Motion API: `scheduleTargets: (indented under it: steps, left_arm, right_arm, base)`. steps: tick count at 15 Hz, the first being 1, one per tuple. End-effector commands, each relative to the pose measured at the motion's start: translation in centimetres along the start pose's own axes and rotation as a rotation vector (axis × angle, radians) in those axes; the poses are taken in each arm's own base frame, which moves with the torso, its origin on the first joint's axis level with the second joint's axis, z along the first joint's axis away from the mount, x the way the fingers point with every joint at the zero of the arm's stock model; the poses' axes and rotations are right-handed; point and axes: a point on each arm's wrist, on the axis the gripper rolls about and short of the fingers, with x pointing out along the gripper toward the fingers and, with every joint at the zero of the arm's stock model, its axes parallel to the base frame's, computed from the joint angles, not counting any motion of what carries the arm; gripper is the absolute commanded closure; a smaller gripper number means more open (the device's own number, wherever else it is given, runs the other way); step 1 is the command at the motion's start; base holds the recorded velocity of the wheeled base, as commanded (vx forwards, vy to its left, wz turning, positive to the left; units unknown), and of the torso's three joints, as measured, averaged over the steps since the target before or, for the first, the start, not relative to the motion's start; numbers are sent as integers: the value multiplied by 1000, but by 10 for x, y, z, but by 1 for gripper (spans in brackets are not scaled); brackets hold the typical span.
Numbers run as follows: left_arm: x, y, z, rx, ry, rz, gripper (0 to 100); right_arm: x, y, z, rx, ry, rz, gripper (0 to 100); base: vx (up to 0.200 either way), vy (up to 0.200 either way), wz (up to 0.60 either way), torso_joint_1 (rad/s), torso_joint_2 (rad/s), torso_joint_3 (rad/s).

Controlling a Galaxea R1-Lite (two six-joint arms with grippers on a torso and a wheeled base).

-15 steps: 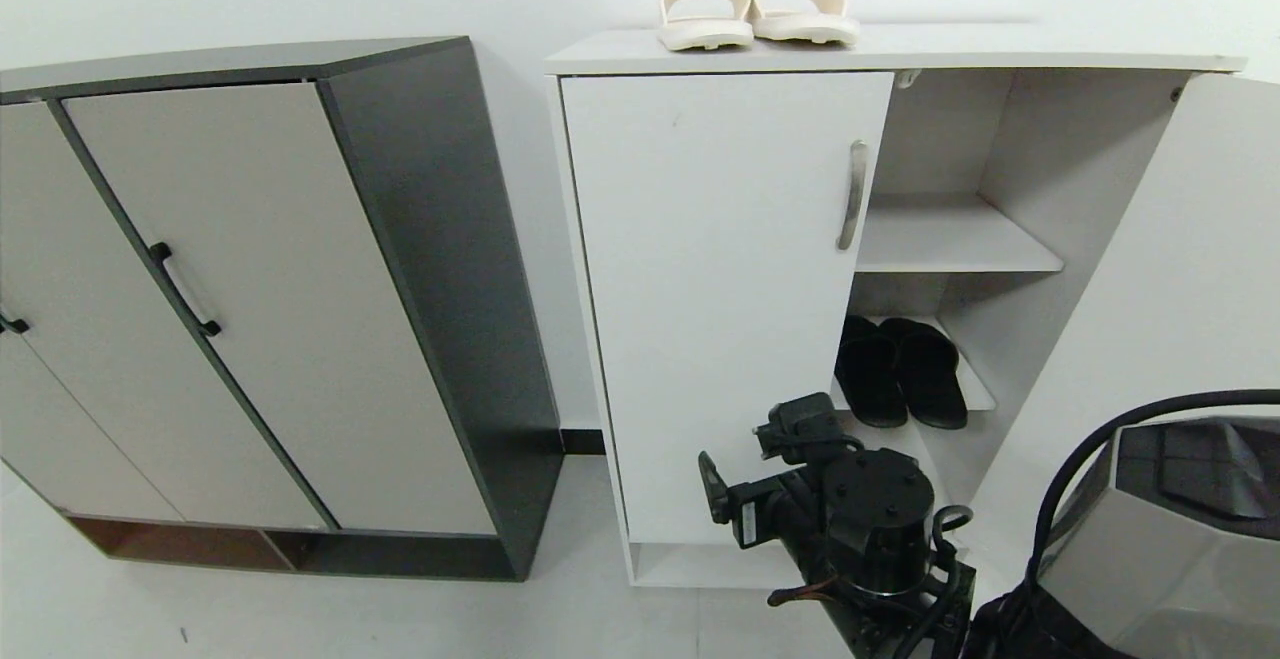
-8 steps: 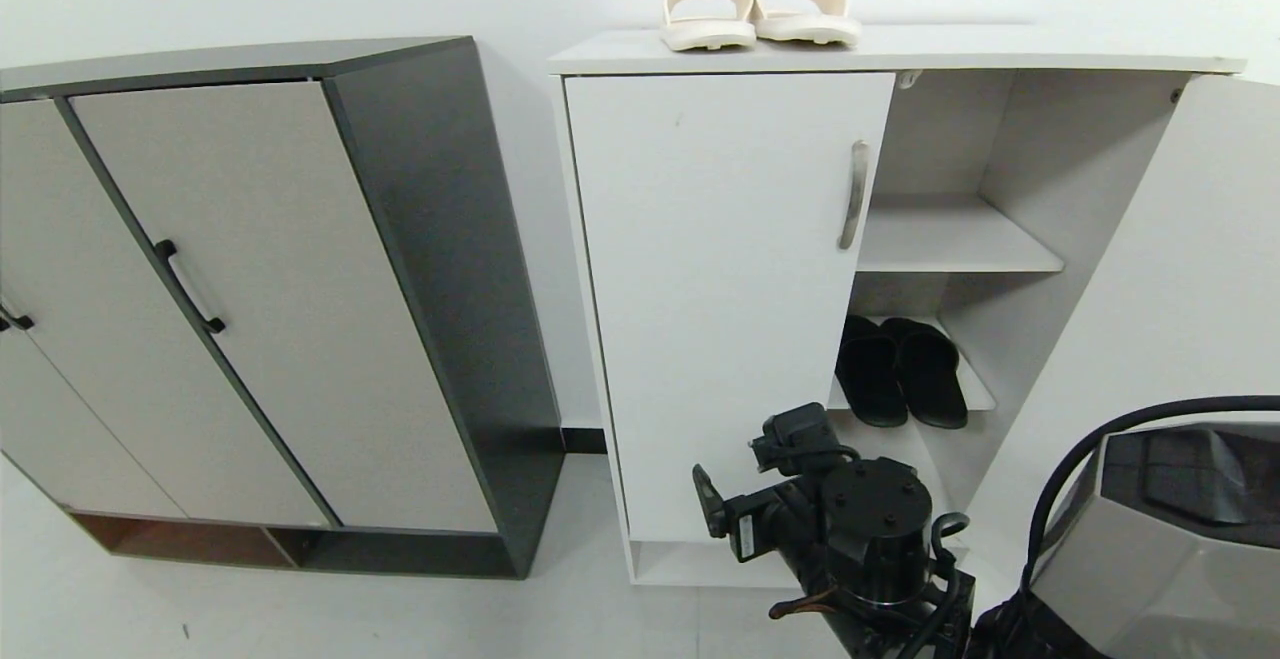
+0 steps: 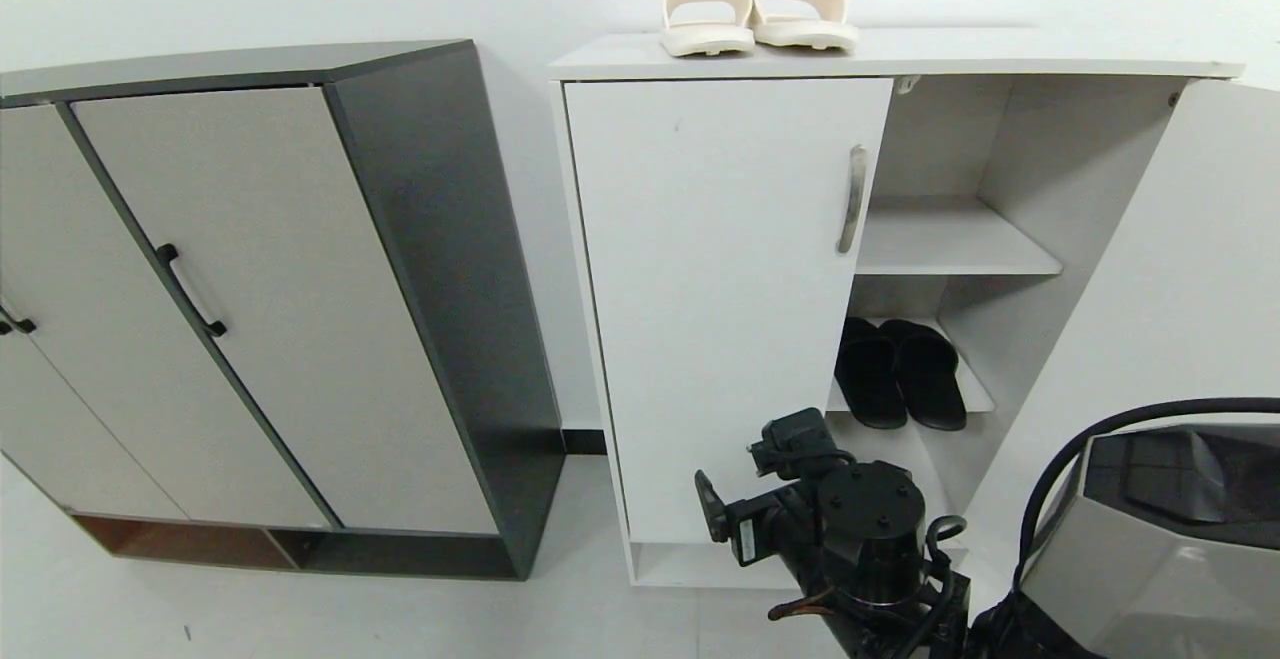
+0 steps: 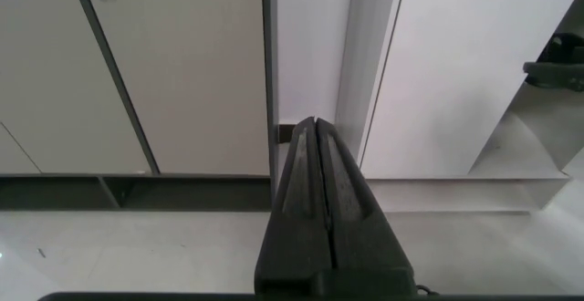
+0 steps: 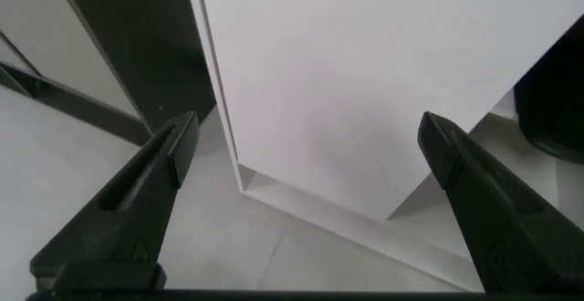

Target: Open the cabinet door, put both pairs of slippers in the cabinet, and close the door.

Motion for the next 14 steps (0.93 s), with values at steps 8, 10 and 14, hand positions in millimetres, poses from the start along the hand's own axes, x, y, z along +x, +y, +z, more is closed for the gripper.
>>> scheduleTargets:
  steps: [8, 10, 14]
  left_arm:
    - [0, 0, 0, -6, 1, 0, 100]
    - [0, 0, 0, -6, 1, 0, 100]
    - [0, 0, 0, -8, 1, 0, 100]
  right_arm:
    - [-2, 3, -1, -34, 2, 9, 0]
    - [-2, 3, -1, -32, 2, 10, 0]
    - [-3, 3, -3, -39, 9, 10, 0]
  base:
    - [0, 0, 0, 50, -394, -347]
    - [0, 0, 0, 124, -466, -342]
    - [0, 0, 0, 143, -464, -318]
